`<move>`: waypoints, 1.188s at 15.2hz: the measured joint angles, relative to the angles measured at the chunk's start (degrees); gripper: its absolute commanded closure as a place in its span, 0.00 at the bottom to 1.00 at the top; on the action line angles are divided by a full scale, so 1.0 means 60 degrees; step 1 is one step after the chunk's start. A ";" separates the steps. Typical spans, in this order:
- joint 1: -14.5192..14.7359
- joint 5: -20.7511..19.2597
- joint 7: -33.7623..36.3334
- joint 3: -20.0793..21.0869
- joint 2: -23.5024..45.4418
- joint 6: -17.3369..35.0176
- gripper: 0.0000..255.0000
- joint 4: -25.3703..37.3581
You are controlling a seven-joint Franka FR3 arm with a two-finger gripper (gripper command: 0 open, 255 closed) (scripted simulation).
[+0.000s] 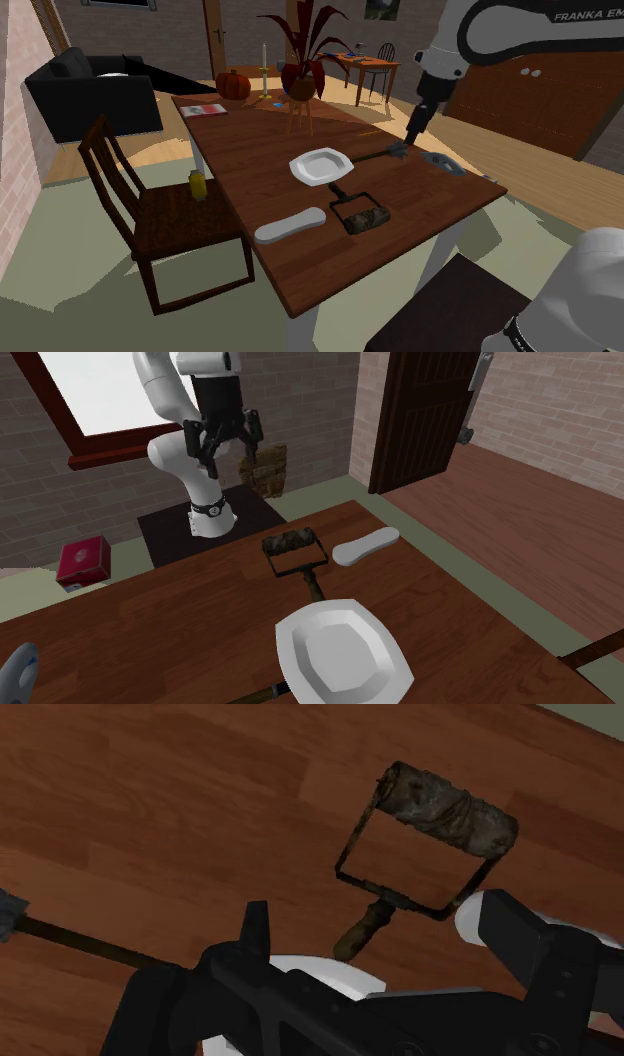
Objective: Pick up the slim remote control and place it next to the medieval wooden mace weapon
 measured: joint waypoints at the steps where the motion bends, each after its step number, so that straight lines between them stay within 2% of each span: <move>1: 0.0118 0.0023 -0.0273 -0.0031 0.0294 0.0205 0.00 0.0063; 10: 0.1133 0.0376 -0.2474 0.0125 0.2880 0.1556 0.00 0.0985; 18: 0.1825 0.0614 -0.4349 0.0565 0.4918 0.2291 0.00 0.1982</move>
